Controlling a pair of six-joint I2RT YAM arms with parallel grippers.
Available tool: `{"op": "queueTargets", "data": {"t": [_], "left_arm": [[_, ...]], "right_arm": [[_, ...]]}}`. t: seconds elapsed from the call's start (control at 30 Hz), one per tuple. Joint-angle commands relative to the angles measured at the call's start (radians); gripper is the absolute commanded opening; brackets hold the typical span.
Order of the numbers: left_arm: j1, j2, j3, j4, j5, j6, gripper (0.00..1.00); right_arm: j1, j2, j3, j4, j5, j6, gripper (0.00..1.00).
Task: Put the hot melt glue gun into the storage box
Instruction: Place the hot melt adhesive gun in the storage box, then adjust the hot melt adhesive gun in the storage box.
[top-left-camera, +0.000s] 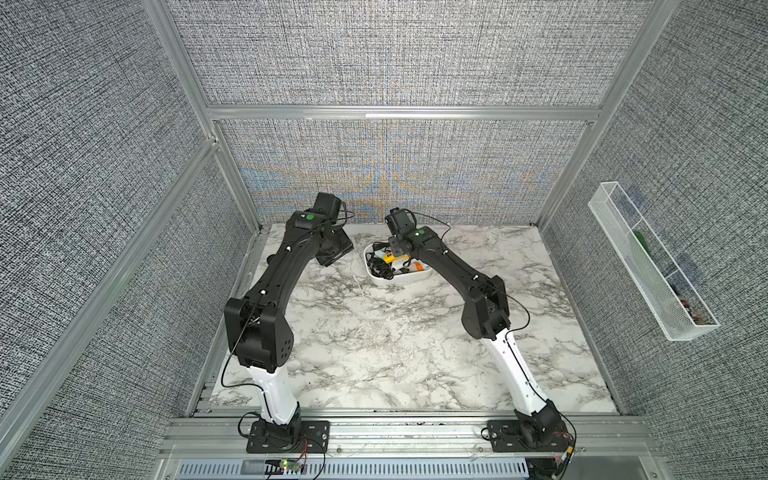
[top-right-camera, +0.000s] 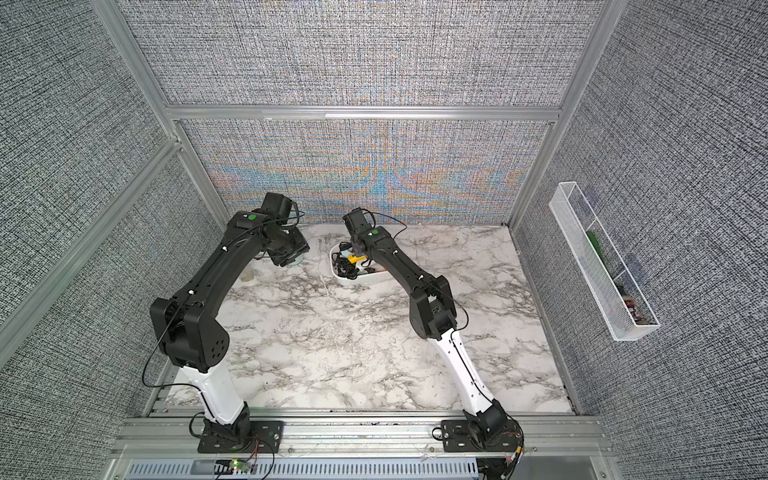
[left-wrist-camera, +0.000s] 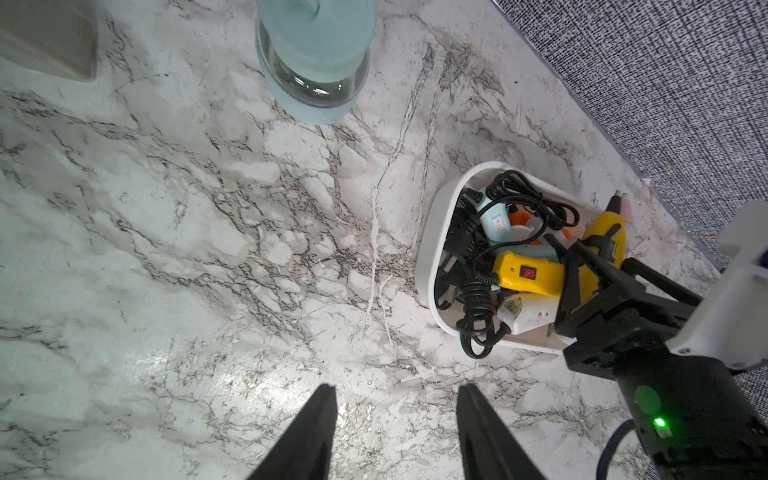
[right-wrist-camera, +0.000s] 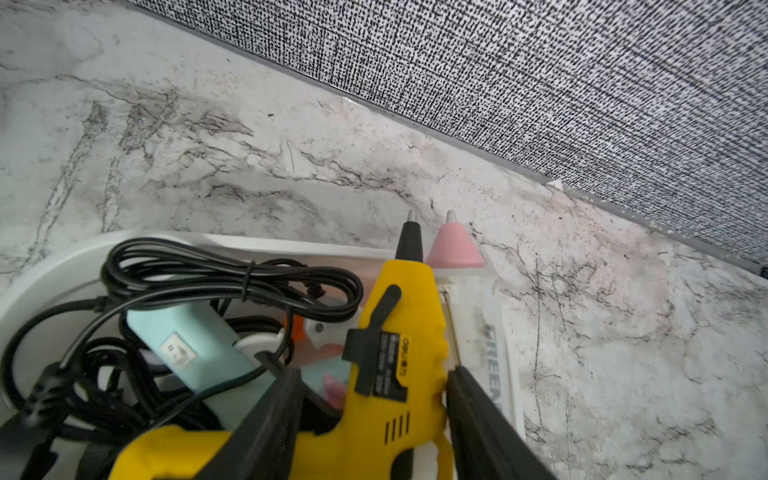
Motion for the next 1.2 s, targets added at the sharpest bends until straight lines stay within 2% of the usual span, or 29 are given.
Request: {"op": "queueTargets", "data": {"t": [0.0,0.2,0.27,0.33,0.4,0.5,0.67,0.77,0.83,0.93,1.0,1.17], "left_arm": [[0.001,-0.013,-0.001,-0.003,-0.006,0.002,0.52],[0.001,-0.012,0.004,-0.006,-0.010,0.003,0.52],[0.001,-0.010,0.006,-0.005,-0.011,0.003,0.52],[0.001,-0.007,0.006,-0.006,-0.009,0.003,0.52],[0.001,-0.007,0.007,-0.006,-0.009,0.002,0.52],[0.001,-0.007,0.011,-0.006,-0.012,0.000,0.52],[0.002,-0.010,0.014,-0.005,-0.015,0.000,0.52],[0.002,-0.010,0.012,-0.006,-0.016,0.000,0.52],[0.002,-0.008,0.009,-0.006,-0.012,-0.001,0.52],[0.001,-0.006,0.007,-0.006,-0.008,-0.001,0.51],[0.002,-0.008,0.007,-0.005,-0.009,-0.001,0.51],[0.001,-0.010,0.005,-0.007,-0.015,-0.001,0.51]], "right_arm": [[0.014,0.025,0.019,-0.038,-0.035,0.002,0.57],[0.019,0.038,0.027,-0.044,-0.053,0.011,0.56],[0.018,0.033,0.024,-0.053,-0.053,0.012,0.60],[0.018,0.014,0.025,-0.057,-0.042,0.013,0.74],[0.015,-0.017,0.019,-0.043,-0.032,0.012,0.82],[0.011,-0.082,-0.001,0.001,-0.028,0.012,0.87],[-0.003,-0.148,0.000,0.031,-0.031,0.032,0.87],[-0.023,-0.160,-0.003,0.031,-0.040,0.060,0.76],[-0.046,-0.143,-0.003,0.019,-0.056,0.082,0.59],[-0.079,-0.104,-0.003,-0.009,-0.098,0.117,0.42],[-0.093,-0.079,-0.010,-0.025,-0.116,0.132,0.37],[-0.105,-0.043,-0.052,-0.041,-0.151,0.149,0.36]]}}
